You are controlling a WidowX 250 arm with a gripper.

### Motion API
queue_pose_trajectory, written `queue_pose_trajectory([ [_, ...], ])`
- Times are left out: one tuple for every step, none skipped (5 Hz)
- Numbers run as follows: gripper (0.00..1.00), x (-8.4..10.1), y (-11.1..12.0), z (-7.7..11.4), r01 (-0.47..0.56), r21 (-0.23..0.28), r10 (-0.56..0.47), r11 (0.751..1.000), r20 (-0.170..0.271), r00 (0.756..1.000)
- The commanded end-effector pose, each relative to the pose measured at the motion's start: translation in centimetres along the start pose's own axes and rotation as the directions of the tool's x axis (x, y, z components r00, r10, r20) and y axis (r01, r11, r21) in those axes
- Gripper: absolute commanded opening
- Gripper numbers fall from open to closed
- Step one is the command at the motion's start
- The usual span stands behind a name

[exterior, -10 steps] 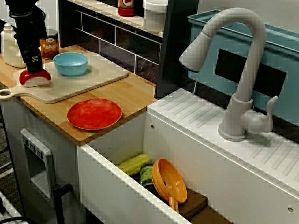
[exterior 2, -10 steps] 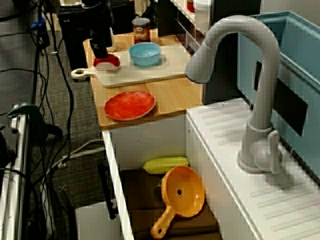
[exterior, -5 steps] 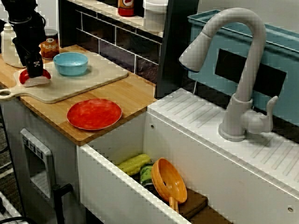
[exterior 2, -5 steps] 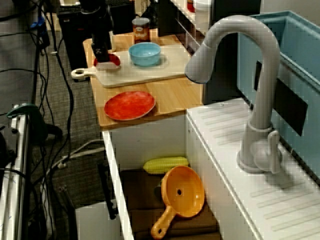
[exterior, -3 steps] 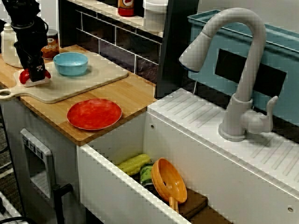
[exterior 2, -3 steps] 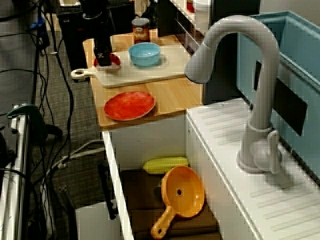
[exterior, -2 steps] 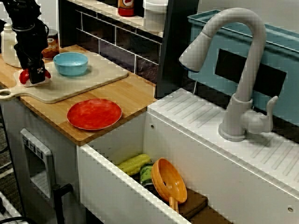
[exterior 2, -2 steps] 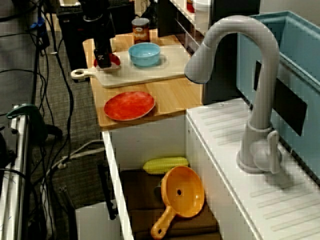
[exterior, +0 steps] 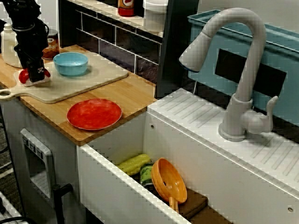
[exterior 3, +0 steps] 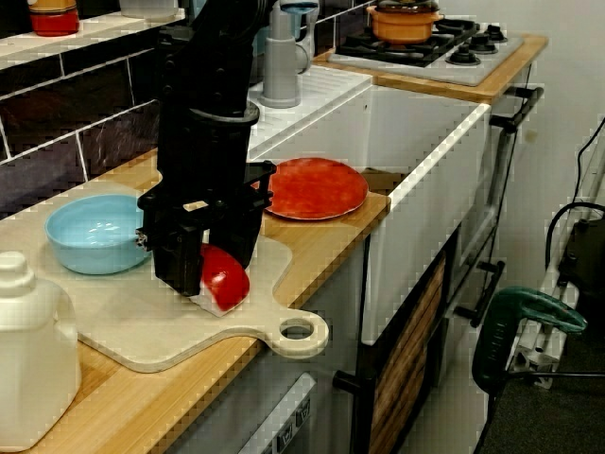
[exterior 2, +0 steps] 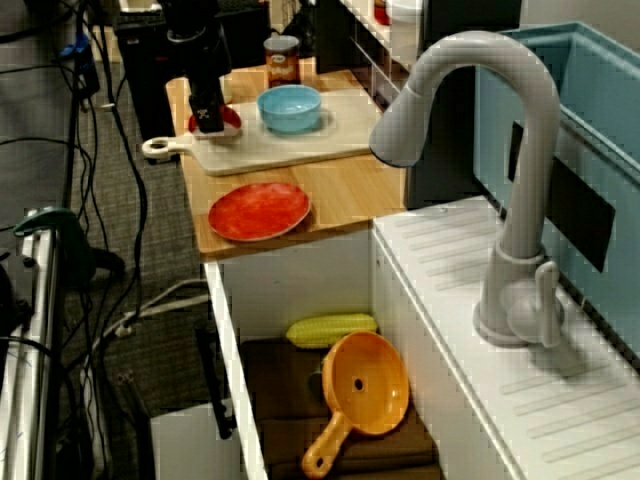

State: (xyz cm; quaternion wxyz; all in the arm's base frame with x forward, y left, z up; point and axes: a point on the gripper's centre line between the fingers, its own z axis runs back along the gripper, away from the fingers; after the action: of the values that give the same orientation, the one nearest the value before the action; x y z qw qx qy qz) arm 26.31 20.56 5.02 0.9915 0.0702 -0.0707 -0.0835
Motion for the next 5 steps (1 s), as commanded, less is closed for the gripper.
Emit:
queue_pose_trajectory([
  [0.0, 0.8, 0.8, 4.1, -0.015, -0.024, 0.015, 1.0, 0.009, 1.0],
  [0.0, 0.9, 0.4, 5.6, 0.002, -0.055, -0.001, 0.998, 0.011, 1.0],
  [0.0, 1.1, -1.0, 7.2, 0.023, -0.093, -0.023, 0.995, 0.006, 1.0],
  [0.0, 1.2, -2.3, 8.4, 0.0, -0.11, 0.0, 0.994, 0.003, 1.0],
  [0.0, 1.5, -4.4, 8.7, -0.104, -0.044, 0.106, 0.994, 0.034, 0.994],
])
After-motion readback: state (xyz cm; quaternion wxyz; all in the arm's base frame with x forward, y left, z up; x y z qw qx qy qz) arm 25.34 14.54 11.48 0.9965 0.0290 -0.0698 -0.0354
